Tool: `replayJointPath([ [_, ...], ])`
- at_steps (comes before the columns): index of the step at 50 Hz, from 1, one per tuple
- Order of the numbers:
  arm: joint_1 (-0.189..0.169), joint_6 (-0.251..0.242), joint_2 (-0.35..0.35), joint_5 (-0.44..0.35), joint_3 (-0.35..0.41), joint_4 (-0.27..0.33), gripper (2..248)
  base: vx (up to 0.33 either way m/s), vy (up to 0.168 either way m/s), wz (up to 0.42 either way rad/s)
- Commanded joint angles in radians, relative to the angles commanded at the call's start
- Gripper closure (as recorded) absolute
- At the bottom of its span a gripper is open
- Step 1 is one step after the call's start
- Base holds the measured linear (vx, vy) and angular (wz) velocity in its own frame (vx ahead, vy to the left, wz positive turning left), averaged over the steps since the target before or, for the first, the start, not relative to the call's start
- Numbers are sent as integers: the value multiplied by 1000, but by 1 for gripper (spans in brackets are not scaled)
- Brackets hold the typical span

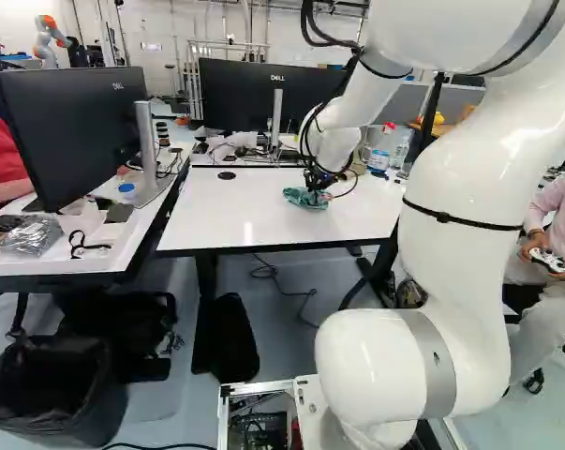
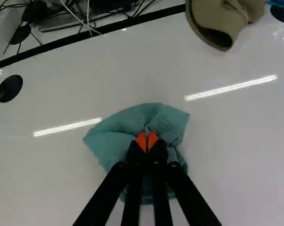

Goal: Clean the table with the green towel

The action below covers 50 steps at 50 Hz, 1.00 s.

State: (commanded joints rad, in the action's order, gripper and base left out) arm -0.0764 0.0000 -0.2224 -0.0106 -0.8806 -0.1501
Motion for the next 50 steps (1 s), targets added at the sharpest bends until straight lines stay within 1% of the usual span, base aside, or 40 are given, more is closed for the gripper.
replayJointPath([
  [17, 47, 0, 47, 0, 54, 0, 225, 0, 0, 0],
  [50, 124, 0, 181, 0, 201, 0, 225, 0, 0, 0],
])
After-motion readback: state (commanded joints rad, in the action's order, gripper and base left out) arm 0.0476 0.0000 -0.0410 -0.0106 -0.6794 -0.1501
